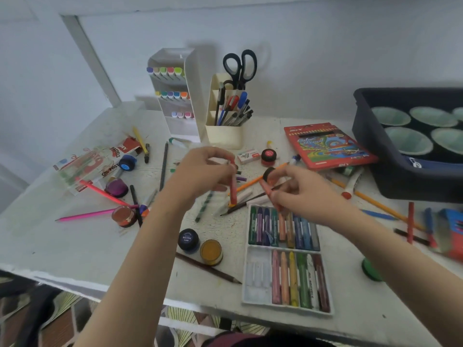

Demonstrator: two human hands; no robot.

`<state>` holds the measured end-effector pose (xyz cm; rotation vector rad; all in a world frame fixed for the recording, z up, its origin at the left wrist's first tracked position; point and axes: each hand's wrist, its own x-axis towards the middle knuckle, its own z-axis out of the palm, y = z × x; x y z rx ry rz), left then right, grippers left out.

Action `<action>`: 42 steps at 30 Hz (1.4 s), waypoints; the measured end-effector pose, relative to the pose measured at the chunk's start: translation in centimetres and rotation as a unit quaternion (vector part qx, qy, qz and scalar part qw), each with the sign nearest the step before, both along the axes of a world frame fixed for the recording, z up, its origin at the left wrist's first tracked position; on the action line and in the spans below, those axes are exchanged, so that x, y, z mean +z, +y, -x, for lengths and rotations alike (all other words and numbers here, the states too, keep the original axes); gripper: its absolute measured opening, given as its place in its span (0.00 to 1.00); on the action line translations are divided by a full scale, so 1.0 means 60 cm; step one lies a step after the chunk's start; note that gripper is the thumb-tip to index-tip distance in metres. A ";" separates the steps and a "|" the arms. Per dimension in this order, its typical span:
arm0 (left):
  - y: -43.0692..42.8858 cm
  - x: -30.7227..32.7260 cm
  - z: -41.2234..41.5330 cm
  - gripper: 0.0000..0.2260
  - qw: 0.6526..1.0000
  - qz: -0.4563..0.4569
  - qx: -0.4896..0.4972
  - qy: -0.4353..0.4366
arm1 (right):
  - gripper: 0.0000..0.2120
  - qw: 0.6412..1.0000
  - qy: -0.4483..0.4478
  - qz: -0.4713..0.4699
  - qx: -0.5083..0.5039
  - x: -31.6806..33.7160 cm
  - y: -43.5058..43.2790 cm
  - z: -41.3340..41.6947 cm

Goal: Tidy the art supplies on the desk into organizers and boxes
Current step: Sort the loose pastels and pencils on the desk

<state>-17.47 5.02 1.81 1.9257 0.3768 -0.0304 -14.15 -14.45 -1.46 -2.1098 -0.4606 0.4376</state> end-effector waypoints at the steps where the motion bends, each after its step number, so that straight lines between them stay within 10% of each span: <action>1: -0.007 -0.004 0.009 0.09 0.999 -0.002 -0.026 0.017 | 0.09 1.000 0.008 0.008 0.004 -0.003 -0.004 0.015; 14: -0.085 -0.072 0.066 0.11 0.956 -0.140 -0.191 0.173 | 0.07 0.996 -0.018 0.066 0.063 -0.058 -0.036 0.122; 42: -0.068 -0.084 0.065 0.10 0.933 -0.240 -0.217 0.161 | 0.16 0.987 -0.050 0.117 0.094 -0.068 -0.016 0.132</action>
